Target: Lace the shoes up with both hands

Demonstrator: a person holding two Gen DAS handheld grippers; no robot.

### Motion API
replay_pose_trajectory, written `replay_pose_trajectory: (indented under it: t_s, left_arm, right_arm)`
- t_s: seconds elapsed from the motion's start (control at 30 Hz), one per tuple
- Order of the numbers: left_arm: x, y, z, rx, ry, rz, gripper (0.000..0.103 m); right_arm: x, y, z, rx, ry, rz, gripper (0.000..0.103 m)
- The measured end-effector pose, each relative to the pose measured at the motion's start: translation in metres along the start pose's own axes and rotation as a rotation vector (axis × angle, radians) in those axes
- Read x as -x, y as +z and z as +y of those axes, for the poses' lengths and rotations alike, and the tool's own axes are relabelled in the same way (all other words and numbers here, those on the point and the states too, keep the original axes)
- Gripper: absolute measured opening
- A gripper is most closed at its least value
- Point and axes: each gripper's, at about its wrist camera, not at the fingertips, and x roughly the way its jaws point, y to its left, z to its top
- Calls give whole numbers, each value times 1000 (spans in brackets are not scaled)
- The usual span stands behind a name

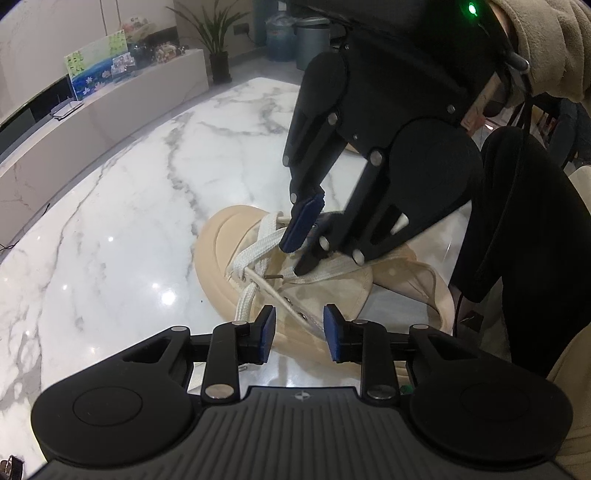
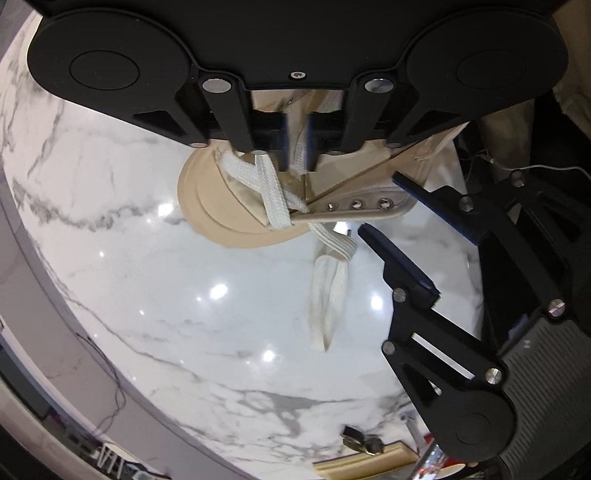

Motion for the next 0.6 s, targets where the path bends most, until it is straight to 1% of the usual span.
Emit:
replay_pose_trajectory:
  t_s: [0.1,0.2,0.37,0.43,0.5,0.6]
  left_arm:
    - [0,0,0,-2,4,2,28]
    - [0,0,-1,-4,7,4,28]
    - [-1,-1,0,-8,8,6,28]
    - [-1,0,0,-7,8,7,28]
    - [-1,0,0,-7,9,7,28]
    - [-1,0,-1,-8,13,9,28]
  right_arm:
    - [-4,0,2,-13,7,3,16]
    - [-9,0,2,-16,-30,-6,16]
    - [-15,-2,8,46,-62,-27,16]
    - [-15,-3,11,70,-77,-29,13]
    - [-15,-2,11,73,-81,-23,0]
    - [-13,-2,9,67,-67,-16,0]
